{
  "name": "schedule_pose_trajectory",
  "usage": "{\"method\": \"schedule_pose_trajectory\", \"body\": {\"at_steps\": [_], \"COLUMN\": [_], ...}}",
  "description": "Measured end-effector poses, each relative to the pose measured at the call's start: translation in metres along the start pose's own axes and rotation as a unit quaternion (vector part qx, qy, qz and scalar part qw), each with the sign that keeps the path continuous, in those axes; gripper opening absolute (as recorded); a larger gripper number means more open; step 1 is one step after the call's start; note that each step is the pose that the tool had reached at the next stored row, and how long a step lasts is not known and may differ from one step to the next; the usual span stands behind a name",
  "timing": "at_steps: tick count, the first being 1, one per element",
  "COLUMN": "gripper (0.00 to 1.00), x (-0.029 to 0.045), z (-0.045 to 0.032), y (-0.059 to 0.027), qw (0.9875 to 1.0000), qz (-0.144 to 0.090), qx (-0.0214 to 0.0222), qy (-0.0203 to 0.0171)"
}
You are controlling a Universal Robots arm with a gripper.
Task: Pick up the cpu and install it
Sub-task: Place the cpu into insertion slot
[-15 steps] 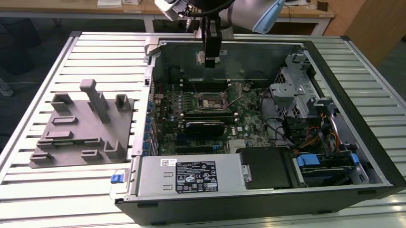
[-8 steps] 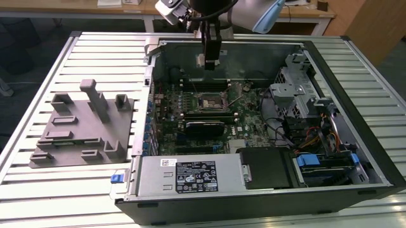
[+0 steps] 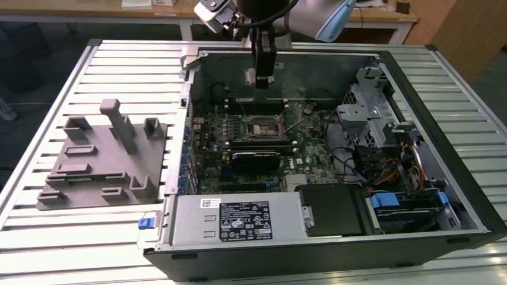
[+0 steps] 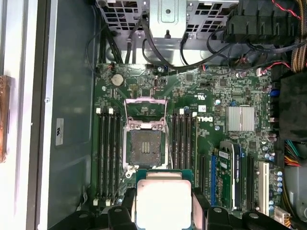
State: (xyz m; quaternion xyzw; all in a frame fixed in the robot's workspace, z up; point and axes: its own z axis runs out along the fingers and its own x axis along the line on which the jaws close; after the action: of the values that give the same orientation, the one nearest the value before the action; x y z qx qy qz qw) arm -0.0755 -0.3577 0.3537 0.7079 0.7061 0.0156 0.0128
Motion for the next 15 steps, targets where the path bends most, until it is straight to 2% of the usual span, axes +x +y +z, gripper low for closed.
{"method": "schedule_pose_trajectory", "body": {"at_steps": [15], "gripper": [0.54], "x": [0.0000], "z": [0.0041], "y": [-0.0002], "qw": [1.0000], "qz": [0.000], "qx": [0.0000], "qy": [0.0000]}}
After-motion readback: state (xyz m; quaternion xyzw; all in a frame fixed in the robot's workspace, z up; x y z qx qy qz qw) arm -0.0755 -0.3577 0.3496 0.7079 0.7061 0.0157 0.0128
